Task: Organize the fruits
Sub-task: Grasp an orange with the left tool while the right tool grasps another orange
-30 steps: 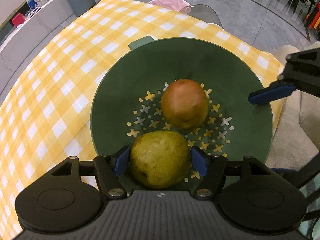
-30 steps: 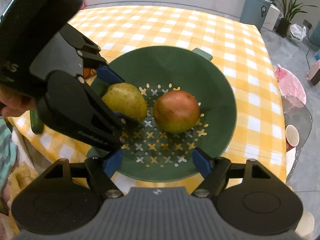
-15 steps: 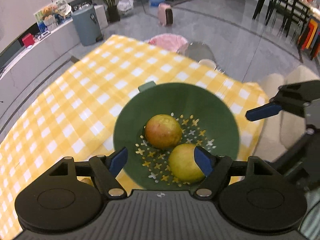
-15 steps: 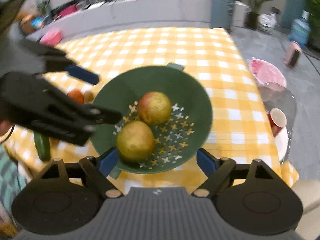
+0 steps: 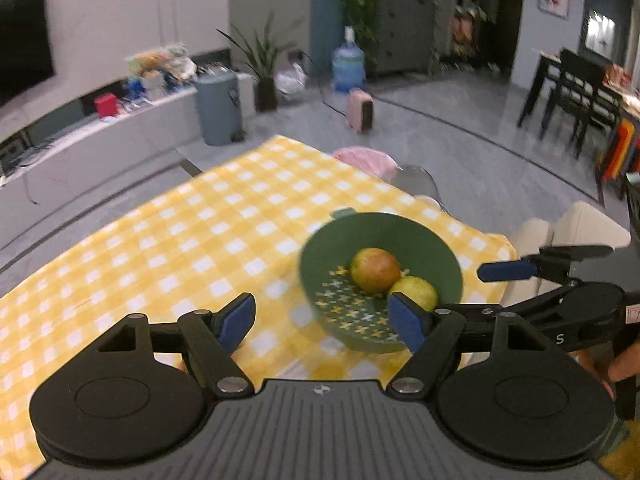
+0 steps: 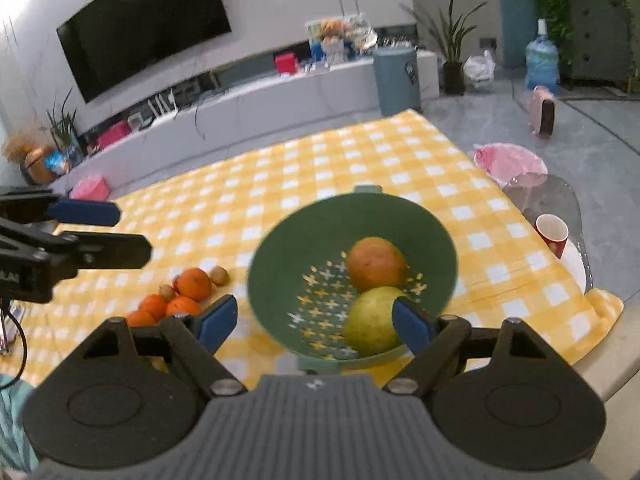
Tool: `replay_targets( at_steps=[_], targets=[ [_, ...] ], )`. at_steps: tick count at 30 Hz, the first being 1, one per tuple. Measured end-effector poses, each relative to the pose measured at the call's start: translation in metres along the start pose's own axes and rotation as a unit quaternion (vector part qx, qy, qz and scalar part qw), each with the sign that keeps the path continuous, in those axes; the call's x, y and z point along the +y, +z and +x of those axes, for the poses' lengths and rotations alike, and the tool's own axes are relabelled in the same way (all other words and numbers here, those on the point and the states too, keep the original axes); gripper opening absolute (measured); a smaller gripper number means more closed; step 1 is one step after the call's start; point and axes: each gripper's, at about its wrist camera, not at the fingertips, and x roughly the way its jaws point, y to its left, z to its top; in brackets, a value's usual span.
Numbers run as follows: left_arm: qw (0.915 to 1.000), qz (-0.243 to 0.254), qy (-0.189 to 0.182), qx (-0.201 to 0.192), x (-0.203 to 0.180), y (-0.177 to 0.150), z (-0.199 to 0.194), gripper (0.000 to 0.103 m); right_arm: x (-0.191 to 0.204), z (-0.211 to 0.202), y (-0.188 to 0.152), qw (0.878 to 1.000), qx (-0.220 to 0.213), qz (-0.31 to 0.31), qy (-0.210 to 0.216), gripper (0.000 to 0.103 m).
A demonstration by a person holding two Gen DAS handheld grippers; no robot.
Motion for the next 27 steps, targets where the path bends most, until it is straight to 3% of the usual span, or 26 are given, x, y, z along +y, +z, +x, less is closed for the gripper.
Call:
replay_targets(
  at_steps=[5, 13, 21, 23, 27],
  targets=[
    [0.9996, -0.019, 0.014, -0.018, 0.023, -0.025, -0.024, 0.088, 0.026, -0.001, -0.019, 1.000, -0.004, 0.023, 0.020, 0.082],
    [0.9985, -0.032, 0.037, 0.022, 0.053, -0.060, -0.026, 0.081, 0.061, 0.023, -0.040, 0.998, 0.026, 0.031, 0.043, 0.081],
    [0.9956, -0.063, 0.024, 0.065, 0.075, -0.090, -0.003, 0.077, 0.087, 0.048, -0.047, 0.998, 0.044, 0.004, 0.045, 0.066],
    [0.9938, -0.077, 0.029, 0.075, 0.083, -0.096, 0.006, 0.077, 0.091, 0.053, -0.049, 0.998, 0.047, -0.005, 0.047, 0.056],
    [0.9913, -0.091, 0.028, 0.091, 0.091, -0.103, 0.021, 0.077, 0.093, 0.063, -0.053, 0.997, 0.054, -0.008, 0.050, 0.053]
  ],
)
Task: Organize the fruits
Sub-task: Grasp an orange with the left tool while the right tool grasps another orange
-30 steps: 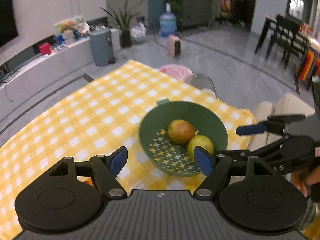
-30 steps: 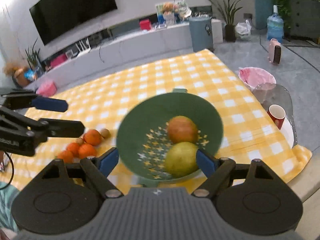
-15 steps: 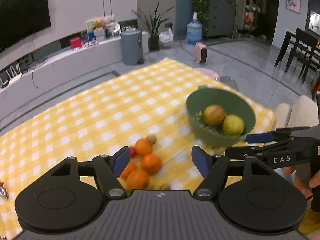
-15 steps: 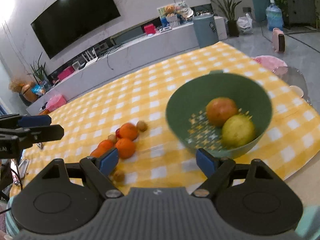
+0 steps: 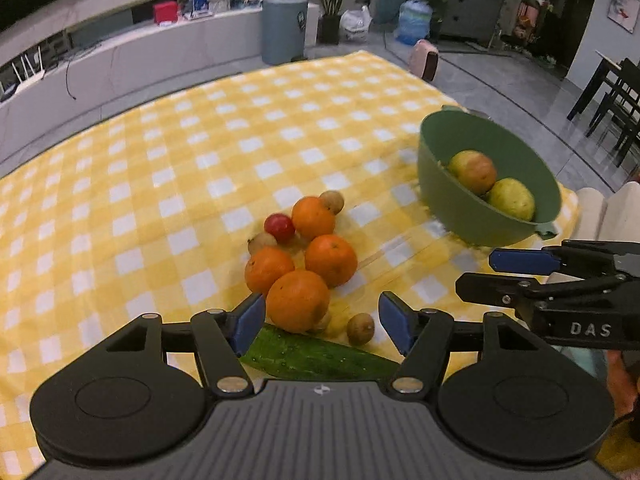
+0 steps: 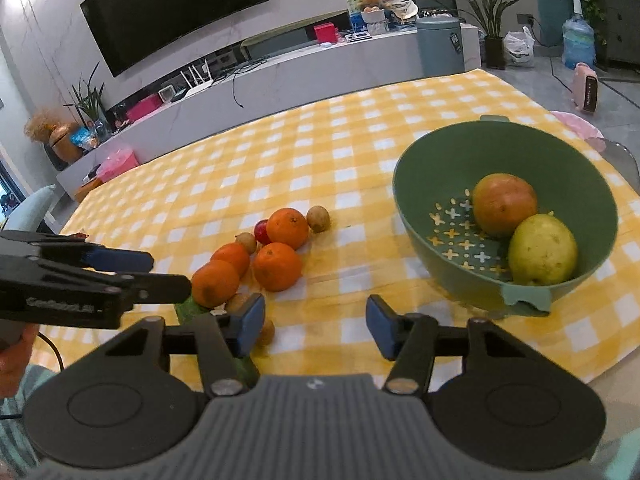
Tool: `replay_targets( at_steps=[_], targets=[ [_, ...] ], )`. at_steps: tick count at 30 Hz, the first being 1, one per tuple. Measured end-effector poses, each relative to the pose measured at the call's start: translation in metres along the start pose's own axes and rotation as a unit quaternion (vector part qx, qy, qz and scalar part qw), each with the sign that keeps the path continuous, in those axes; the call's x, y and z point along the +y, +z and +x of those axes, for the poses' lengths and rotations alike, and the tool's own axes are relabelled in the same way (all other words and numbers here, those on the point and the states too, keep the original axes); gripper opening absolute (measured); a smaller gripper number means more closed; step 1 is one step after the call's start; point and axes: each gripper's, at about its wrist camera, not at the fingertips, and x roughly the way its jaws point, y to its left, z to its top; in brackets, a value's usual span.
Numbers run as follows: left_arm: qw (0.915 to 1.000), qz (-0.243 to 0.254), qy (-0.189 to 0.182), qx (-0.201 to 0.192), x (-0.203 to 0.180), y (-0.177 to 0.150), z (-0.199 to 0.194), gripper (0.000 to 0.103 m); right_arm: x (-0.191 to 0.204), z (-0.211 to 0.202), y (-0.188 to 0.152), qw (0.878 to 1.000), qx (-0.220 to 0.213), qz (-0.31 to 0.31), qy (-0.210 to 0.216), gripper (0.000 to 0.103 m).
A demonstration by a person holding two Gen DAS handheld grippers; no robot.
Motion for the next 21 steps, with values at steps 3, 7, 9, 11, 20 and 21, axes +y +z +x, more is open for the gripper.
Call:
replay_targets(
  at_steps=[3, 7, 9, 11, 20, 21],
  targets=[
    [0.9999, -0.001, 0.006, 0.013, 0.001, 0.002, 0.012, 0.077, -0.001, 0.010, 0.001, 1.000, 0.010, 0.002, 0.003, 0.050],
    [0.9996, -0.009, 0.004, 0.028, 0.006, 0.004, 0.026, 0.077, -0.001, 0.022, 0.003, 1.000, 0.022, -0.004, 0.008, 0.044],
    [0.9994, -0.016, 0.002, 0.031, 0.010, 0.005, 0.030, 0.077, 0.000, 0.028, 0.003, 1.000, 0.025, -0.009, 0.007, 0.043],
    [0.9991, -0.020, -0.002, 0.037, 0.012, 0.006, 0.036, 0.077, 0.000, 0.033, 0.004, 0.999, 0.028, -0.014, 0.007, 0.042],
    [0.9980, -0.027, 0.005, 0.056, 0.015, 0.004, 0.050, 0.053, 0.004, 0.050, 0.004, 0.999, 0.034, -0.037, 0.010, 0.038],
    [0.9980, -0.028, 0.003, 0.056, 0.015, 0.004, 0.049, 0.053, 0.004, 0.051, 0.004, 0.999, 0.033, -0.040, 0.009, 0.038]
  ],
)
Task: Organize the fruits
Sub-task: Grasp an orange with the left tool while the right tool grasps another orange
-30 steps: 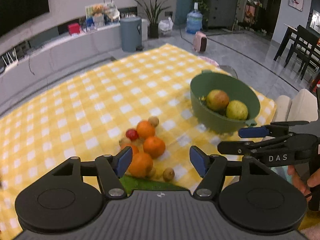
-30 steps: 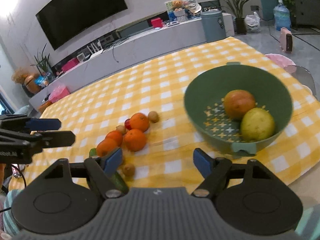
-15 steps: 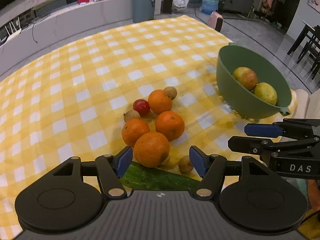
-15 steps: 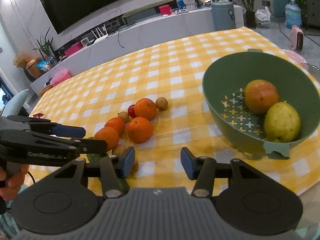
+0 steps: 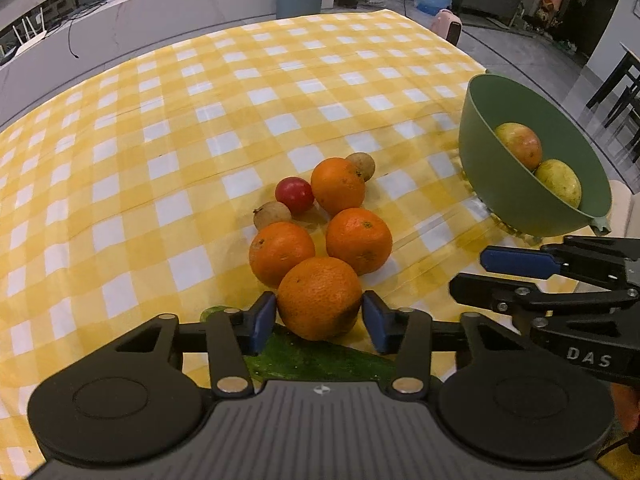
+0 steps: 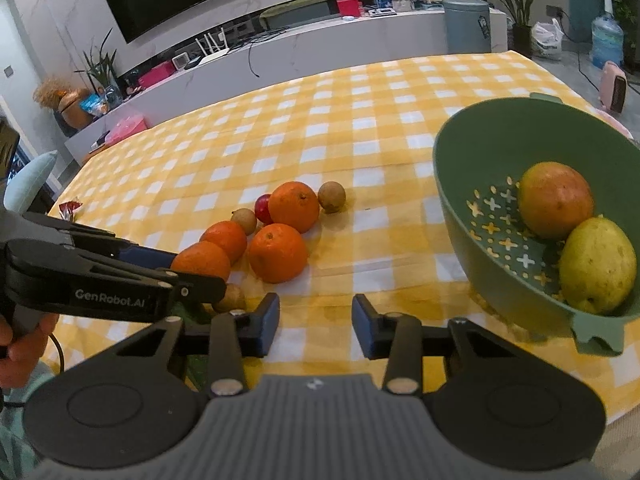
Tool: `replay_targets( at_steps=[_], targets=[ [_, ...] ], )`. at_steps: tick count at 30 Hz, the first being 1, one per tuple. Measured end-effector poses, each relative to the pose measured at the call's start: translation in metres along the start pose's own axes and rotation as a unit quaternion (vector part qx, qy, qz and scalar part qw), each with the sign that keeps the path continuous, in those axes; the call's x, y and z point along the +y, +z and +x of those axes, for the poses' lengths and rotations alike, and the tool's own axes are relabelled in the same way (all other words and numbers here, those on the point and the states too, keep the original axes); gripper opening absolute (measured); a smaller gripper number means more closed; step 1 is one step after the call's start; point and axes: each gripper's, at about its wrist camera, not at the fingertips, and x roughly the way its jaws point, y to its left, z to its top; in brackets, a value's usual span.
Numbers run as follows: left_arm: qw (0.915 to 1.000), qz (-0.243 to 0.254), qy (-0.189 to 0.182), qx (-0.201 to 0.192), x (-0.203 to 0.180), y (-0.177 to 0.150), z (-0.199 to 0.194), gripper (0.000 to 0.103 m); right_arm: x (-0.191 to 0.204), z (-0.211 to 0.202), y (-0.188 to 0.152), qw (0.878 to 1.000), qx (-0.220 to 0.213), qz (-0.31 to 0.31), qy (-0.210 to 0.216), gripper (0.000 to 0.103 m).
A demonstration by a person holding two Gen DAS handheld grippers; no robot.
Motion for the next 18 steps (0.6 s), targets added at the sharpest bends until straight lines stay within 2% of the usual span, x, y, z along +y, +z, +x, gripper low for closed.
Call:
replay_targets(
  at_steps=[7, 14, 15, 18],
  targets=[
    [0.9999, -0.008, 0.001, -0.006, 0.002, 0.000, -0.004, 0.051, 0.007, 0.011, 0.004, 0.999, -0.011, -0.033, -0.005, 0.038],
    [0.9990, -0.031, 0.001, -0.034, 0.012, 0.009, -0.025, 0.051, 0.026, 0.035, 0.016, 0.996, -0.006, -0.089, -0.009, 0.039],
    [0.9988, -0.032, 0.005, -0.036, 0.013, 0.010, -0.026, 0.051, 0.029, 0.040, 0.018, 0.995, -0.003, -0.096, -0.008, 0.040],
    [0.9983, -0.039, 0.013, -0.040, 0.019, 0.012, -0.030, 0.051, 0.038, 0.054, 0.022, 0.994, 0.002, -0.113, -0.009, 0.052]
  ],
)
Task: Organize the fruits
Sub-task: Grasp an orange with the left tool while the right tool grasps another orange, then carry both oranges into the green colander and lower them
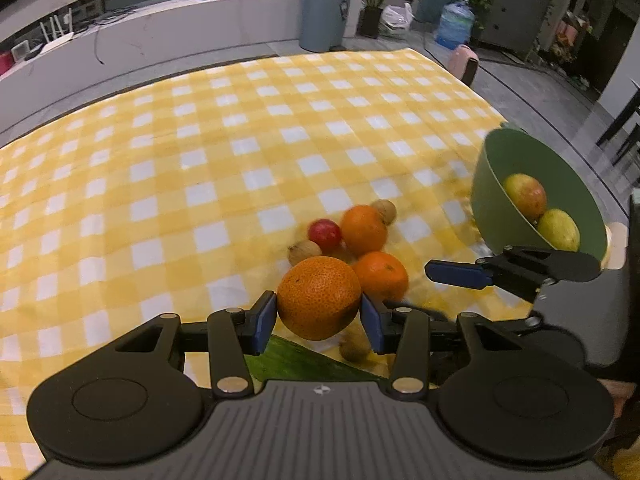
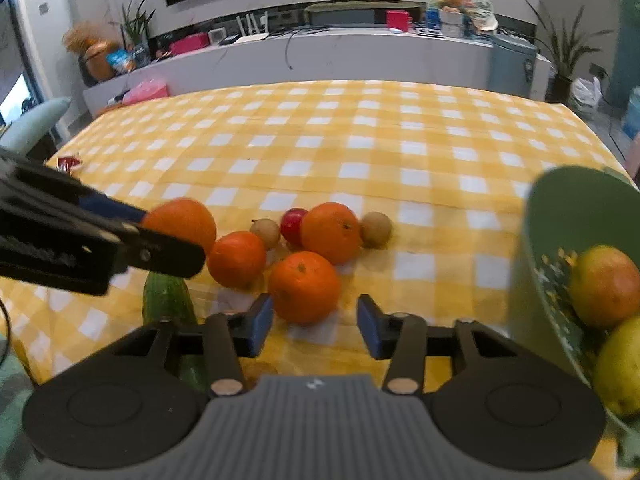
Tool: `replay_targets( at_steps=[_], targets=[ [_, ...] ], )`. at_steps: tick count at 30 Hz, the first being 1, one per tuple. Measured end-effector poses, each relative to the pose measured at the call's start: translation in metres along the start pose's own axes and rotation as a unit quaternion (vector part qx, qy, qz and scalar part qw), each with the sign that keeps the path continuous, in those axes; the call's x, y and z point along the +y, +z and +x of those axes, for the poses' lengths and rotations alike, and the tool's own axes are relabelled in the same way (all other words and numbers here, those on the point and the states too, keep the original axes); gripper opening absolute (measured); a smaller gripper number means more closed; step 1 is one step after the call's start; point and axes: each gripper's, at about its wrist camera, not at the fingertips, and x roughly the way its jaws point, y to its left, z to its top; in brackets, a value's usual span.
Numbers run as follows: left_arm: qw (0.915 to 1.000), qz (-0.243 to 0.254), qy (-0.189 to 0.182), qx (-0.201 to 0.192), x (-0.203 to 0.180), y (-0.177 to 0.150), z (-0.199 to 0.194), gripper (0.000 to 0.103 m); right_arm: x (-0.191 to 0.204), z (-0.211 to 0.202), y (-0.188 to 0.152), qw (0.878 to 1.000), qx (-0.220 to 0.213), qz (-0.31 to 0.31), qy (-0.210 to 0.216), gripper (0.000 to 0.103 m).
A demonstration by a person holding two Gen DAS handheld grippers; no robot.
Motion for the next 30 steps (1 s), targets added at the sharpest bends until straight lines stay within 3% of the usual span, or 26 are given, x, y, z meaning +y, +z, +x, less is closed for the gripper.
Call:
replay_targets(
  at_steps=[7, 18, 23, 30],
  targets=[
    [0.9999, -0.014, 0.002, 0.003, 0.010, 0.002, 0.002, 0.051, 0.009, 0.019, 0.005, 0.999, 0.011, -0.023, -0.021, 0.050],
    [0.9998, -0.018, 0.002, 0.002, 0.010, 0.000, -0.004, 0.051, 0.008, 0.016, 0.004, 1.000, 0.012, -0.005, -0.014, 0.042],
    [0.9998, -0.015, 0.002, -0.010, 0.001, 0.001, -0.019, 0.051, 0.003, -0.014, 0.006, 1.000, -0.011, 0.006, -0.010, 0.042],
    [0.9991, 0.003, -0.030, -0.031, -0.032, 0.014, -0.038, 0.051, -0.021, -0.078, 0.004, 0.999, -0.048, 0.020, -0.006, 0.041]
  ],
)
